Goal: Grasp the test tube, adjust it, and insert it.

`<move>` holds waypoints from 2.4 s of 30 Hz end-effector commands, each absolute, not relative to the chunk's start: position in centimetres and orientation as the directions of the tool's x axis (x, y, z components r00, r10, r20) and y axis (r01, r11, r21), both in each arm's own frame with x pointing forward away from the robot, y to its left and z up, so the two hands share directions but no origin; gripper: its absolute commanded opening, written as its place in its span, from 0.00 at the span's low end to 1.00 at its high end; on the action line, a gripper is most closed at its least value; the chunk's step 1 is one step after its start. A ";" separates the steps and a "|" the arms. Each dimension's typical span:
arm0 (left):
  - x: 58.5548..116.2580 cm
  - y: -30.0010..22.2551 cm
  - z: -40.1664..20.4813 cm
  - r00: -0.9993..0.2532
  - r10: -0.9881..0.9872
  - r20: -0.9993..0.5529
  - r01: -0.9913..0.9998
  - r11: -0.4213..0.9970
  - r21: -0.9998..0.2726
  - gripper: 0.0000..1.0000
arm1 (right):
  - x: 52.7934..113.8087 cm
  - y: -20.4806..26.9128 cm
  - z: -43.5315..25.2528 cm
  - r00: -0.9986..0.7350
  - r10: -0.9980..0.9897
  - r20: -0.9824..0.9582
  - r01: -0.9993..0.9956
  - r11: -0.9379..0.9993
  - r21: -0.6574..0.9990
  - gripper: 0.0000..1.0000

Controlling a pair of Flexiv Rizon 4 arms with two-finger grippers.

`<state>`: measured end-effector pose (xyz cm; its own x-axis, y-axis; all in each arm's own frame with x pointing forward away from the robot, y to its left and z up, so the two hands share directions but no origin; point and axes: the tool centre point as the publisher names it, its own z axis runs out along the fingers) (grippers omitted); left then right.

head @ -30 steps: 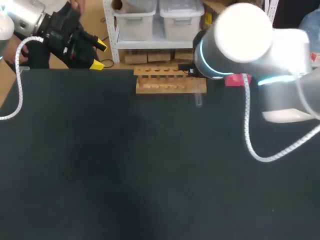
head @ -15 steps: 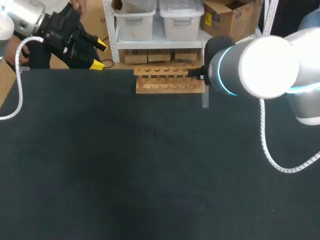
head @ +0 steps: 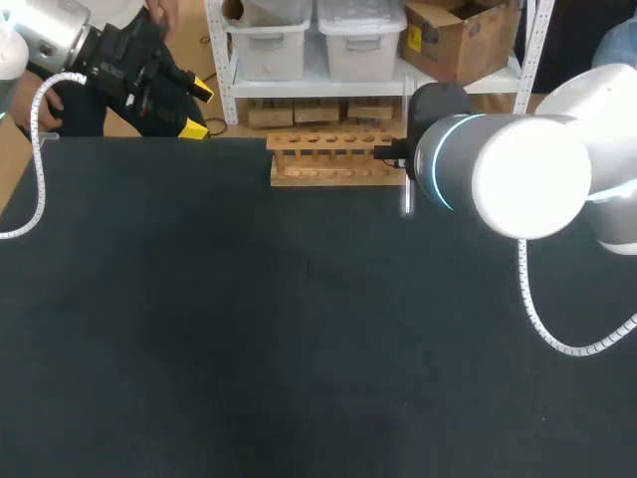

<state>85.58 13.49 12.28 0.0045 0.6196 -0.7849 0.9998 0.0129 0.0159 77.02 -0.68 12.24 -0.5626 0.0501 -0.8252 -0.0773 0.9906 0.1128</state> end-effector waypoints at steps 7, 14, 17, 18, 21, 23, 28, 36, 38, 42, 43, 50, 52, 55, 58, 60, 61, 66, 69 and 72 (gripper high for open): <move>85.4 13.5 12.3 0.006 0.621 -0.784 1.000 0.015 0.019 1.00 | 76.9 -0.8 12.1 -0.535 0.056 -0.843 -0.081 0.990 0.118 0.00; 85.4 13.5 12.3 0.006 0.621 -0.784 1.000 0.015 0.019 1.00 | 76.9 -0.8 12.1 -0.535 0.056 -0.843 -0.081 0.990 0.118 0.00; 85.4 13.5 12.3 0.006 0.621 -0.784 1.000 0.015 0.019 1.00 | 76.9 -0.8 12.1 -0.535 0.056 -0.843 -0.081 0.990 0.118 0.00; 85.4 13.5 12.3 0.006 0.621 -0.784 1.000 0.015 0.019 1.00 | 76.9 -0.8 12.1 -0.535 0.056 -0.843 -0.081 0.990 0.118 0.00; 85.4 13.5 12.3 0.006 0.621 -0.784 1.000 0.015 0.019 1.00 | 76.9 -0.8 12.1 -0.535 0.056 -0.843 -0.081 0.990 0.118 0.00; 85.4 13.5 12.3 0.006 0.621 -0.784 1.000 0.015 0.019 1.00 | 76.9 -0.8 12.1 -0.535 0.056 -0.843 -0.081 0.990 0.118 0.00; 85.4 13.5 12.3 0.006 0.621 -0.784 1.000 0.015 0.019 1.00 | 76.9 -0.8 12.1 -0.535 0.056 -0.843 -0.081 0.990 0.118 0.00; 85.4 13.5 12.3 0.006 0.621 -0.784 1.000 0.015 0.019 1.00 | 76.9 -0.8 12.1 -0.535 0.056 -0.843 -0.081 0.990 0.118 0.00; 85.4 13.5 12.3 0.006 0.621 -0.784 1.000 0.015 0.019 1.00 | 76.9 -0.8 12.1 -0.535 0.056 -0.843 -0.081 0.990 0.118 0.00; 85.4 13.5 12.3 0.006 0.621 -0.784 1.000 0.015 0.019 1.00 | 76.9 -0.8 12.1 -0.535 0.056 -0.843 -0.081 0.990 0.118 0.00; 85.4 13.5 12.3 0.006 0.621 -0.784 1.000 0.015 0.019 1.00 | 76.9 -0.8 12.1 -0.535 0.056 -0.843 -0.081 0.990 0.118 0.00; 85.4 13.5 12.3 0.006 0.621 -0.784 1.000 0.015 0.019 1.00 | 76.9 -0.8 12.1 -0.535 0.056 -0.843 -0.081 0.990 0.118 0.00; 85.4 13.5 12.3 0.006 0.621 -0.784 1.000 0.015 0.019 1.00 | 76.9 -0.8 12.1 -0.535 0.056 -0.843 -0.081 0.990 0.118 0.00; 85.4 13.5 12.3 0.006 0.621 -0.784 1.000 0.015 0.019 1.00 | 76.9 -0.8 12.1 -0.535 0.056 -0.843 -0.081 0.990 0.118 0.00; 85.4 13.5 12.3 0.006 0.621 -0.784 1.000 0.015 0.019 1.00 | 76.9 -0.8 12.1 -0.535 0.056 -0.843 -0.081 0.990 0.118 0.00; 85.4 13.5 12.3 0.006 0.621 -0.784 1.000 0.015 0.019 1.00 | 76.9 -0.8 12.1 -0.535 0.056 -0.843 -0.081 0.990 0.118 0.00; 85.4 13.5 12.3 0.006 0.621 -0.784 1.000 0.015 0.019 1.00 | 76.9 -0.7 12.0 -0.535 0.056 -0.843 -0.081 0.990 0.117 0.00; 85.4 13.5 12.3 0.006 0.621 -0.784 1.000 0.015 0.019 1.00 | 77.1 -0.4 12.0 -0.533 0.052 -0.844 -0.086 0.990 0.115 0.00; 85.4 13.5 12.3 0.006 0.621 -0.784 1.000 0.015 0.019 1.00 | 77.3 -0.3 11.7 -0.536 0.062 -0.842 -0.083 0.989 0.126 0.00; 85.4 13.5 12.3 0.006 0.621 -0.784 1.000 0.015 0.019 1.00 | 77.6 0.1 11.4 -0.540 0.064 -0.839 -0.086 0.988 0.131 0.00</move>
<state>85.58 13.50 12.28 0.0045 0.6196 -0.7849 0.9998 0.0129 0.0159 77.07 -0.22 11.78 -0.5426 0.0626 -0.8376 -0.0795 0.9889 0.1255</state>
